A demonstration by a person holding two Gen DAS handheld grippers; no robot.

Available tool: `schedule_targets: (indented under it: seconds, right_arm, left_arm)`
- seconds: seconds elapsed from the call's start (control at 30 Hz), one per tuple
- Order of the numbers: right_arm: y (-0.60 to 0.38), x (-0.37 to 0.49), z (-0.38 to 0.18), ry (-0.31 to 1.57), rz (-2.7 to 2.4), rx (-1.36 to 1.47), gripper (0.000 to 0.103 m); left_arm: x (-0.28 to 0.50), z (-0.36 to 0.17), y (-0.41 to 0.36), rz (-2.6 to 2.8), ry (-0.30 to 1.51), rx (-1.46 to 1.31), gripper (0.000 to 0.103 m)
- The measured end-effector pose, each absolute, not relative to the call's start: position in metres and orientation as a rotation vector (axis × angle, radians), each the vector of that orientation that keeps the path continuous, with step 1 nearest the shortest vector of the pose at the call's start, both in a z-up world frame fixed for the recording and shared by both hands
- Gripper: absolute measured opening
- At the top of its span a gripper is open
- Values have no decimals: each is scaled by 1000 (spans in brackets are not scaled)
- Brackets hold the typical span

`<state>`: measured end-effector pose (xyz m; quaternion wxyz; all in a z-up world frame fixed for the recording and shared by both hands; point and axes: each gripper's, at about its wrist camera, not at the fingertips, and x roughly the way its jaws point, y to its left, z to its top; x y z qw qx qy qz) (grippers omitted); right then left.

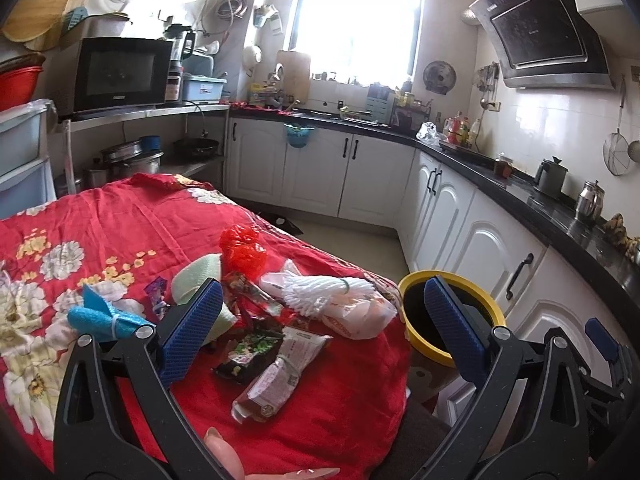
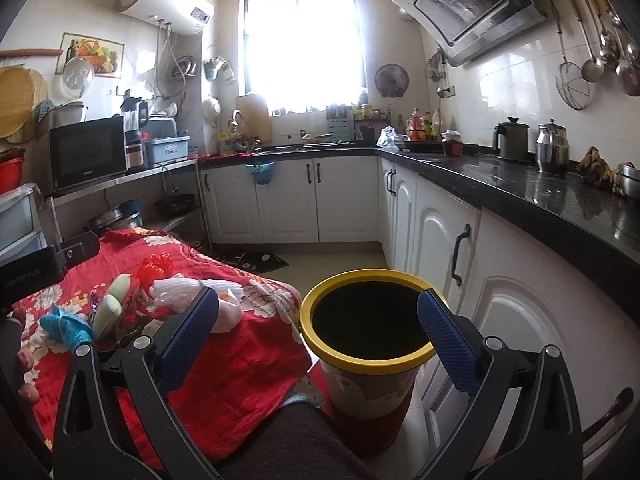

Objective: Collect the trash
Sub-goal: 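Grasp the blue scrubber with the left gripper while the right gripper grasps the white brush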

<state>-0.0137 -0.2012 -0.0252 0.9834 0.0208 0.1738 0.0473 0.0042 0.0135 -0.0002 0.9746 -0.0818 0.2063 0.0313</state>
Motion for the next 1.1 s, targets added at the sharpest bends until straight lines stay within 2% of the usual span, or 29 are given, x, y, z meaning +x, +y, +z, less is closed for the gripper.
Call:
schedule_targets:
  seconds: [1.1]
  right_arm:
    - [-58,86,-7,467,561,-228,97]
  left_arm:
    - [10,3,132,392,426,-299,93]
